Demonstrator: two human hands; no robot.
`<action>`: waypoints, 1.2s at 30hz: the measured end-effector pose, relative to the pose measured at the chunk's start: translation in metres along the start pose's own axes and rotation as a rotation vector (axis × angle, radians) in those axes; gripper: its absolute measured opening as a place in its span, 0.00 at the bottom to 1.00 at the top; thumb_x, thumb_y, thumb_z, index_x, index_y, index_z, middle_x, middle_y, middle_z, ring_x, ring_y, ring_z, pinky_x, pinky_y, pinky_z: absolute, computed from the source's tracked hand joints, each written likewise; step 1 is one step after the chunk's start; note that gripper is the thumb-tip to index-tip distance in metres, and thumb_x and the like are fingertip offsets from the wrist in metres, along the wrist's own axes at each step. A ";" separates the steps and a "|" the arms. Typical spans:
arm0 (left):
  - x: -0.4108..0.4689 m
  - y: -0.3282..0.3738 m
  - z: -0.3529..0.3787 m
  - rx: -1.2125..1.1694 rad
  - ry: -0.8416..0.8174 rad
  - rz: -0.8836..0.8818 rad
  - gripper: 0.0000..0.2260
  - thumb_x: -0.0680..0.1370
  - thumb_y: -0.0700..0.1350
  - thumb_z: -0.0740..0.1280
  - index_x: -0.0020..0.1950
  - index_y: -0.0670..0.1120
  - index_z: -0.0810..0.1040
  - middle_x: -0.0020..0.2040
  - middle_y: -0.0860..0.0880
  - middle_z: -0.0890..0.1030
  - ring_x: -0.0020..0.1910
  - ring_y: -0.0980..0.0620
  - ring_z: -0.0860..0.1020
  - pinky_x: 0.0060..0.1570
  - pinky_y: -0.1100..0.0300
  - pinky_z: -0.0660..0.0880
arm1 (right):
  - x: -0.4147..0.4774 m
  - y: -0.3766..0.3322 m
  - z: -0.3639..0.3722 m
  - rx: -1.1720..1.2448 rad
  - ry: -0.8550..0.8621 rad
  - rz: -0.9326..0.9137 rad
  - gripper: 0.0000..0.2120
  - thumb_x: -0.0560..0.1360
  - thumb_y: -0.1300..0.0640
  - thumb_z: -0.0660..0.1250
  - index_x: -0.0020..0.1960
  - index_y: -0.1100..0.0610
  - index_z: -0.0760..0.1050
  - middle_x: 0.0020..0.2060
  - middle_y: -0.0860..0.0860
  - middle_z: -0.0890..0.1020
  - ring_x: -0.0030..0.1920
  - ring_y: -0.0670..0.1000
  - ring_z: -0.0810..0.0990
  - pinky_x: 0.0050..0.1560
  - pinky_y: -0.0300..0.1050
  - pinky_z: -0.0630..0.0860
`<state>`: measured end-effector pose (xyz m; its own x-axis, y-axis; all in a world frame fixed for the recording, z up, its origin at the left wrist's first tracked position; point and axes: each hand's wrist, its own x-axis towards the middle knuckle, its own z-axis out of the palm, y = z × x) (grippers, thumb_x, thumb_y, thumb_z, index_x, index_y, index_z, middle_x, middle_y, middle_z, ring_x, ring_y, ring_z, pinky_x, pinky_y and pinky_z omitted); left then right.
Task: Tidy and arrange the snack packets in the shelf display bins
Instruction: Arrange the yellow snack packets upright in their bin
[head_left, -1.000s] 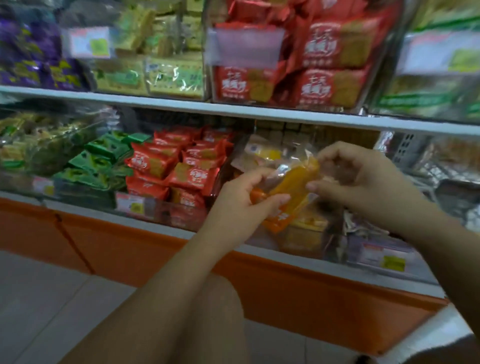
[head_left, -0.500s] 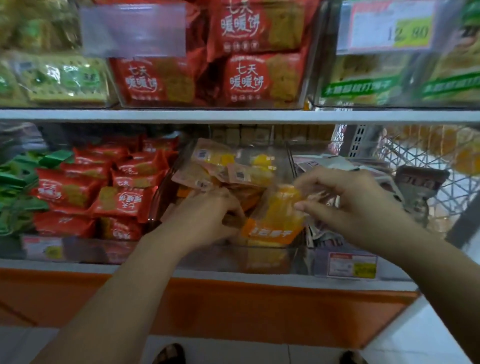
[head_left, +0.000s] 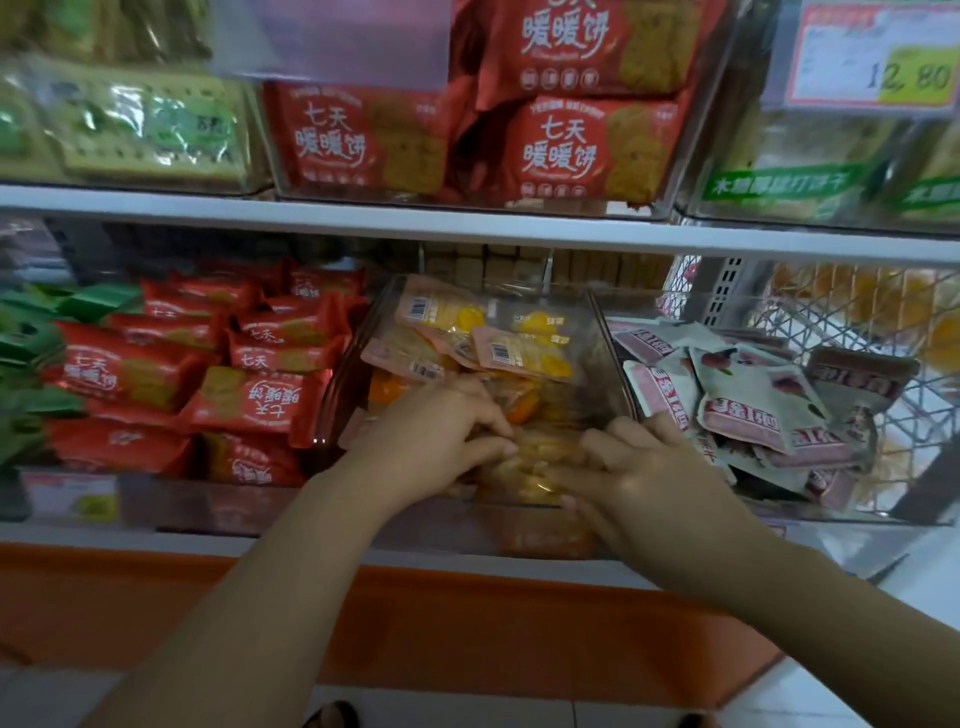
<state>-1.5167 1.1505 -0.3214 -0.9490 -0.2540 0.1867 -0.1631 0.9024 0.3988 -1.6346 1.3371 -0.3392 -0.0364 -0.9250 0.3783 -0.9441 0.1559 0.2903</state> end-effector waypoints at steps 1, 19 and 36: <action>-0.002 0.000 -0.001 -0.005 0.005 0.004 0.08 0.76 0.52 0.67 0.52 0.54 0.82 0.49 0.59 0.75 0.52 0.58 0.72 0.55 0.55 0.72 | -0.003 -0.002 -0.001 -0.020 -0.040 0.011 0.15 0.74 0.46 0.55 0.52 0.46 0.78 0.40 0.49 0.77 0.40 0.53 0.74 0.42 0.49 0.65; -0.018 -0.044 -0.033 0.097 0.370 -0.245 0.14 0.76 0.46 0.67 0.61 0.55 0.78 0.63 0.54 0.75 0.62 0.50 0.71 0.63 0.48 0.67 | 0.154 0.041 0.028 0.385 -0.466 0.301 0.37 0.69 0.43 0.71 0.73 0.49 0.61 0.67 0.52 0.72 0.65 0.53 0.71 0.61 0.45 0.70; -0.016 -0.034 -0.036 -0.111 0.410 -0.197 0.15 0.76 0.47 0.68 0.62 0.53 0.77 0.61 0.54 0.75 0.59 0.53 0.73 0.61 0.52 0.71 | 0.102 0.030 -0.014 0.561 0.360 0.285 0.13 0.74 0.60 0.69 0.57 0.49 0.80 0.46 0.48 0.83 0.48 0.45 0.80 0.52 0.34 0.74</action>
<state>-1.4864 1.1109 -0.3059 -0.7144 -0.5533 0.4284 -0.2784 0.7864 0.5514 -1.6618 1.2518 -0.2796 -0.2871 -0.6886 0.6659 -0.9435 0.0830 -0.3210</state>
